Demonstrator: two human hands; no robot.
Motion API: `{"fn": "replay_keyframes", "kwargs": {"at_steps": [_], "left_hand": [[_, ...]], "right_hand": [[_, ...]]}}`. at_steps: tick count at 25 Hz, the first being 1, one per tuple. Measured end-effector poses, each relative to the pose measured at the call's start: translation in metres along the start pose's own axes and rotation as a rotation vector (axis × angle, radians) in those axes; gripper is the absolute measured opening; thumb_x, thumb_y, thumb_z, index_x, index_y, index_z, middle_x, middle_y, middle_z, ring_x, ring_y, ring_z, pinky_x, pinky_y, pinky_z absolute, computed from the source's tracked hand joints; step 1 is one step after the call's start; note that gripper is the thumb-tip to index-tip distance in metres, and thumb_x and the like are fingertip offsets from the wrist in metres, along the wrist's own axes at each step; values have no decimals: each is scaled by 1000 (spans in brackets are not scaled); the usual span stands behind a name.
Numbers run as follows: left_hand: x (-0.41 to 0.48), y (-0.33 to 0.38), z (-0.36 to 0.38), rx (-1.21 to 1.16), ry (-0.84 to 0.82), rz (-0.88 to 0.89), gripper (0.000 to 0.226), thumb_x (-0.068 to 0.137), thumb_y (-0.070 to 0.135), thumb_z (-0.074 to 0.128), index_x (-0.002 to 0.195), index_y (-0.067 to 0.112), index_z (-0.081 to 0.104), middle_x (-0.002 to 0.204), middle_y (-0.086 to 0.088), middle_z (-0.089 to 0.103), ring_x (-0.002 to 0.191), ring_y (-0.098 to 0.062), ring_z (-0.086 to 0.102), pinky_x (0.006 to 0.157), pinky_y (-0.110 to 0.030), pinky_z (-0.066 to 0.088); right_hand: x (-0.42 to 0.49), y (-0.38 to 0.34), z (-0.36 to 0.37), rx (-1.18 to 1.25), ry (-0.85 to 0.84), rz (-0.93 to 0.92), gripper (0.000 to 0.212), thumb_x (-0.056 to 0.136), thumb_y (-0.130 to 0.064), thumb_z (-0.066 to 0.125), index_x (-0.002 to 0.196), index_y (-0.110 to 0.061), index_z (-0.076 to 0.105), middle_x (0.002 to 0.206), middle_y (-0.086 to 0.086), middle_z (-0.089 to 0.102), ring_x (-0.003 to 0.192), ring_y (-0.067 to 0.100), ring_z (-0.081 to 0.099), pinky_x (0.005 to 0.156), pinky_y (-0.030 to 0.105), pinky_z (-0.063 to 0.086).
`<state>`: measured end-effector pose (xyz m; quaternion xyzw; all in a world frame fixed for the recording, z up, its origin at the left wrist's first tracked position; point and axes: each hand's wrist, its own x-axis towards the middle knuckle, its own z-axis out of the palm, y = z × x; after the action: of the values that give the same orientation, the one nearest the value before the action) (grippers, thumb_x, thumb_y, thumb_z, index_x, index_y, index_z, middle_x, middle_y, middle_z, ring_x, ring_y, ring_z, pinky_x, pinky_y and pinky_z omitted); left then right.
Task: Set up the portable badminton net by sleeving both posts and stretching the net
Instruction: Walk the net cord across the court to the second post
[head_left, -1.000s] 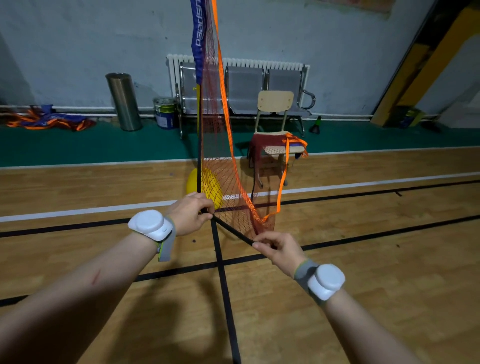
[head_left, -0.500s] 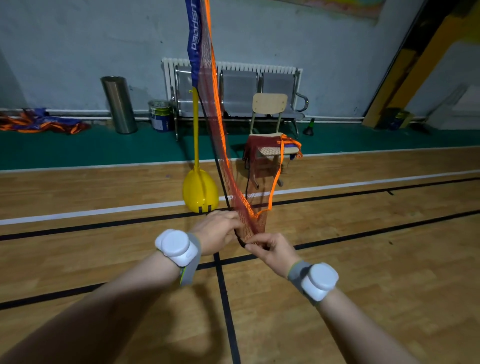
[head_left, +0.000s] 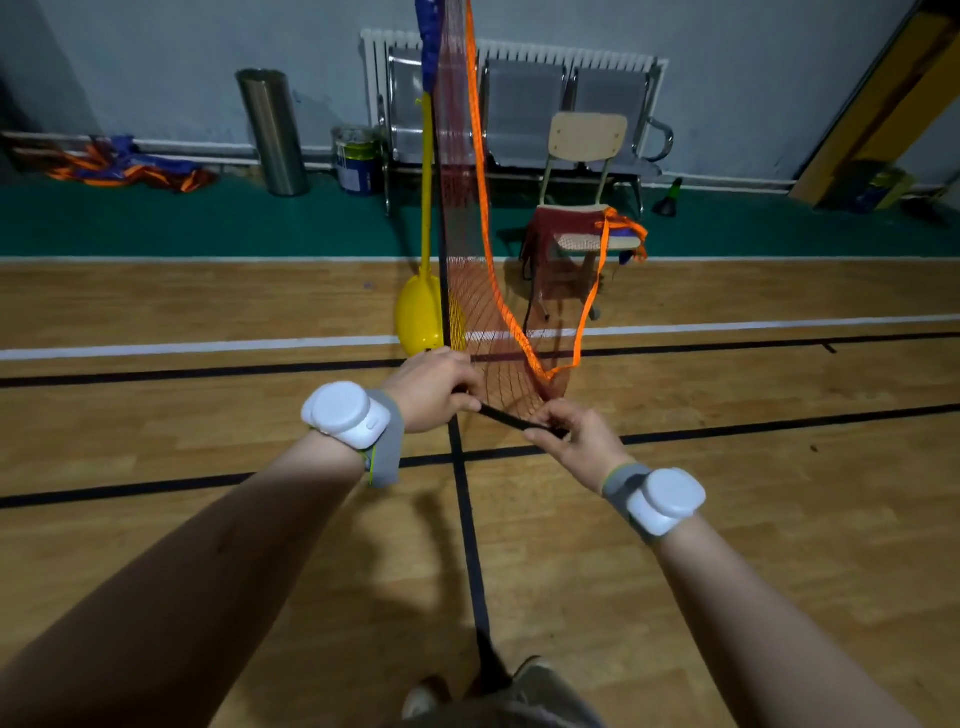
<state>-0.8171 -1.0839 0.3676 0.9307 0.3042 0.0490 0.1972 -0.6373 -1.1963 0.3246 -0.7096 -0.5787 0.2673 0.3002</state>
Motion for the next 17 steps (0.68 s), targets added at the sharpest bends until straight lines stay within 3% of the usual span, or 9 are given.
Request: {"fn": "replay_keyframes", "kwargs": {"at_steps": [4, 10, 17], "left_hand": [[-13, -12, 5, -78, 49, -68, 13, 87, 24, 59, 94, 14, 66, 102, -3, 58, 105, -20, 47, 94, -37, 39], [-17, -21, 16, -147, 77, -97, 10, 87, 23, 59, 88, 16, 65, 104, -1, 59, 106, -17, 48, 96, -38, 40], [-17, -29, 20, -175, 47, -84, 8, 87, 27, 58, 89, 22, 64, 96, 9, 53, 104, -11, 46, 95, -29, 38]], "right_hand": [[-7, 14, 11, 40, -36, 53, 12, 84, -18, 66, 81, -19, 54, 75, -9, 52, 75, 10, 49, 71, 20, 40], [-15, 24, 17, -92, -14, -62, 11, 87, -20, 61, 91, -10, 59, 89, -4, 51, 81, 9, 49, 70, 8, 36], [-21, 21, 8, -199, -2, -150, 13, 91, -24, 55, 92, -13, 62, 88, -8, 54, 85, 7, 50, 74, 19, 37]]}}
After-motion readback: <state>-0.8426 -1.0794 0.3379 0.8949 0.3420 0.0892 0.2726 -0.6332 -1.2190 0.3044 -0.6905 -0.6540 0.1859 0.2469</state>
